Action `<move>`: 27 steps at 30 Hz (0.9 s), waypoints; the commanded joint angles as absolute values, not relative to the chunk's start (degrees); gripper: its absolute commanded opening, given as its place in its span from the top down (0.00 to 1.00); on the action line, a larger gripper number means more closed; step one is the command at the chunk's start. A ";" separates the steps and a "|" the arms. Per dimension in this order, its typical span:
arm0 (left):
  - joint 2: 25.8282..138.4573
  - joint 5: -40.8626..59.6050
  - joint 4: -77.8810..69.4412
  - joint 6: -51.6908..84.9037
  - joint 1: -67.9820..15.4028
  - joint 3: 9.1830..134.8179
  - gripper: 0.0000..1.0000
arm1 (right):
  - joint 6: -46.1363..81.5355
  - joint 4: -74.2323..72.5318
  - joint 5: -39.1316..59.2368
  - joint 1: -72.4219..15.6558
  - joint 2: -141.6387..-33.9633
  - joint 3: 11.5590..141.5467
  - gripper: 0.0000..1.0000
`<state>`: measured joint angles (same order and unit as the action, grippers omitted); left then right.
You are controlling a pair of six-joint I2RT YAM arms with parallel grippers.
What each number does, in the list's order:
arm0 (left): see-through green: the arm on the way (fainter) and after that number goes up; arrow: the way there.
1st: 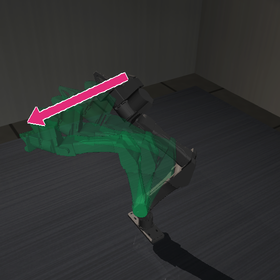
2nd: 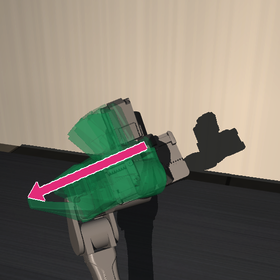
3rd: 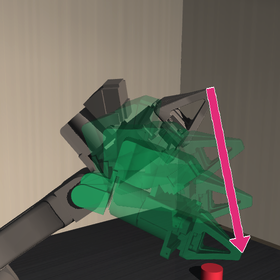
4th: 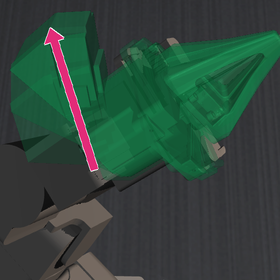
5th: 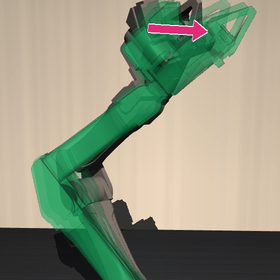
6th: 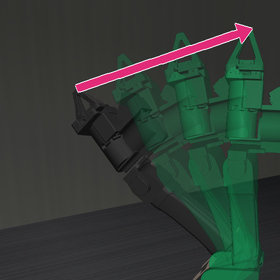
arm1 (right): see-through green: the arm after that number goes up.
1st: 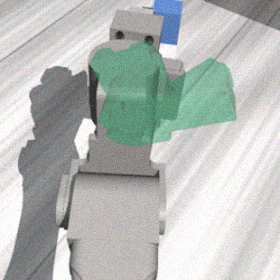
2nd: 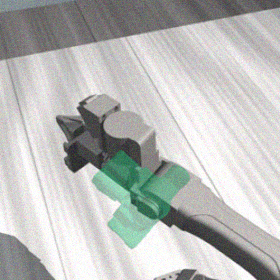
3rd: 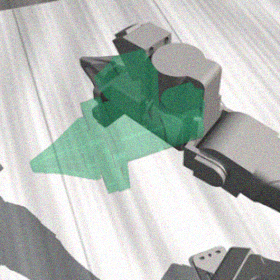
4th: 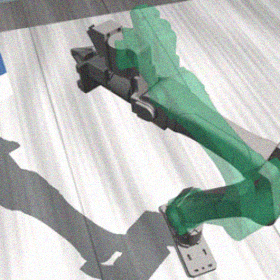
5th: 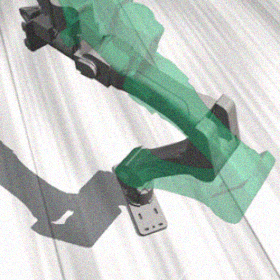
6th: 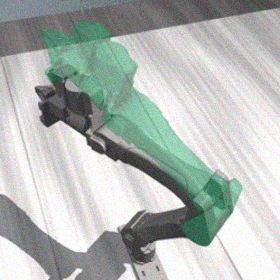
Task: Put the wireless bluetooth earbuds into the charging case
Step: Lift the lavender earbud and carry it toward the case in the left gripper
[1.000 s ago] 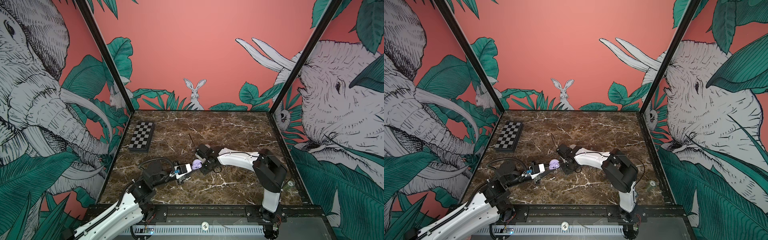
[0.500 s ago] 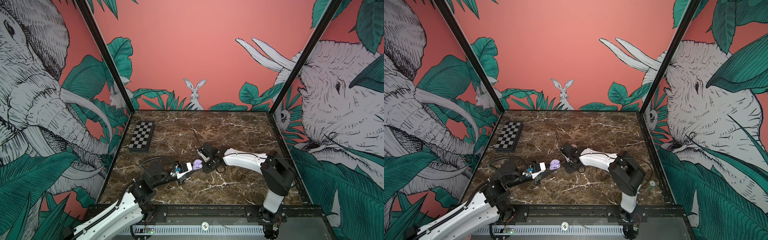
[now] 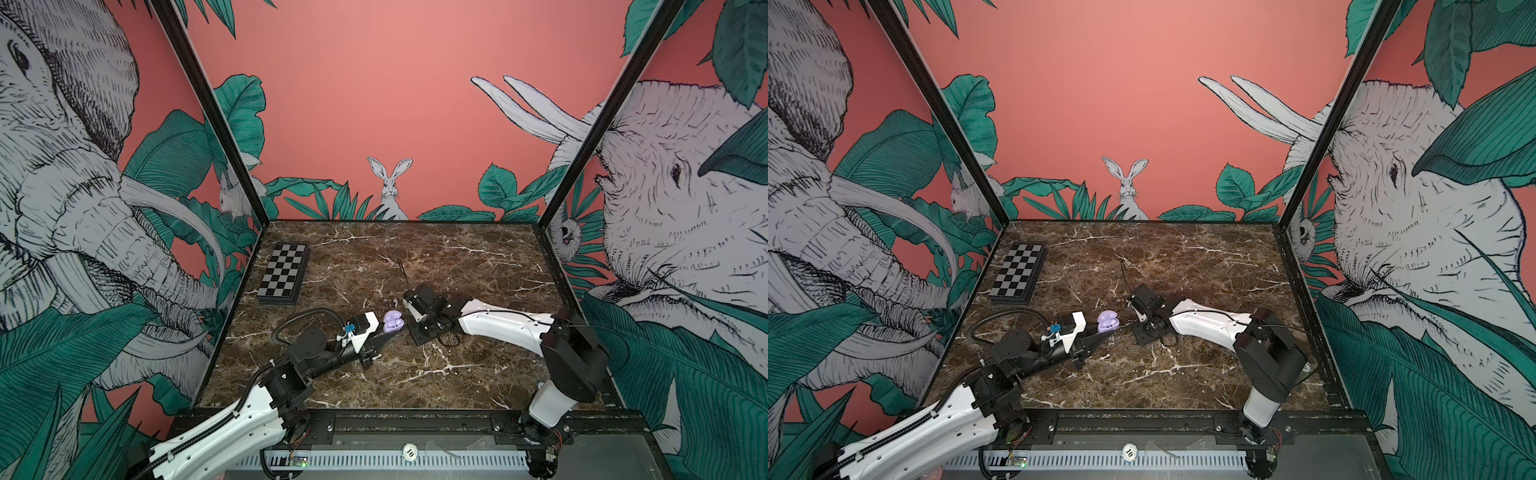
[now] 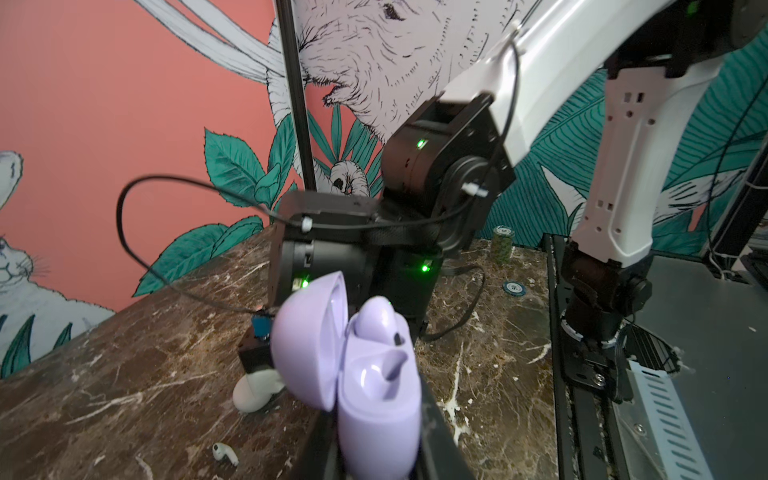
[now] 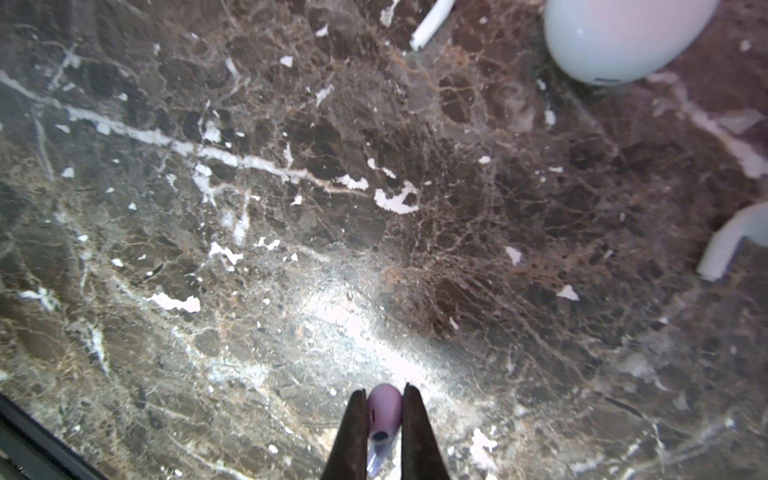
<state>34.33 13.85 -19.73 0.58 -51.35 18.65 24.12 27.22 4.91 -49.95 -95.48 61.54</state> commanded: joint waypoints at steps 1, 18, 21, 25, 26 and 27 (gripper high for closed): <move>36.00 9.42 -26.79 5.04 -51.86 16.26 1.00 | 25.18 26.81 3.23 -49.57 -92.53 60.74 0.91; 46.02 1.71 -37.96 7.01 -52.44 11.87 1.00 | 26.45 27.98 -0.77 -49.51 -85.92 61.34 0.92; 47.10 1.16 -38.55 7.17 -52.47 11.62 1.00 | 26.66 27.99 -1.30 -49.53 -84.90 61.43 0.92; 48.82 0.96 -39.53 7.78 -52.47 11.34 1.00 | 27.02 28.27 -1.85 -49.49 -82.99 61.78 0.92; 49.23 0.97 -39.87 7.91 -52.49 11.35 1.00 | 27.09 28.34 -1.94 -49.55 -82.47 61.91 0.92; 49.69 0.92 -40.19 7.99 -52.59 11.34 1.00 | 27.32 28.46 -2.04 -49.57 -81.89 62.13 0.92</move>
<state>49.15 1.78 -36.62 6.68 -52.14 12.16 26.24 28.03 -0.69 -49.80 -84.03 60.62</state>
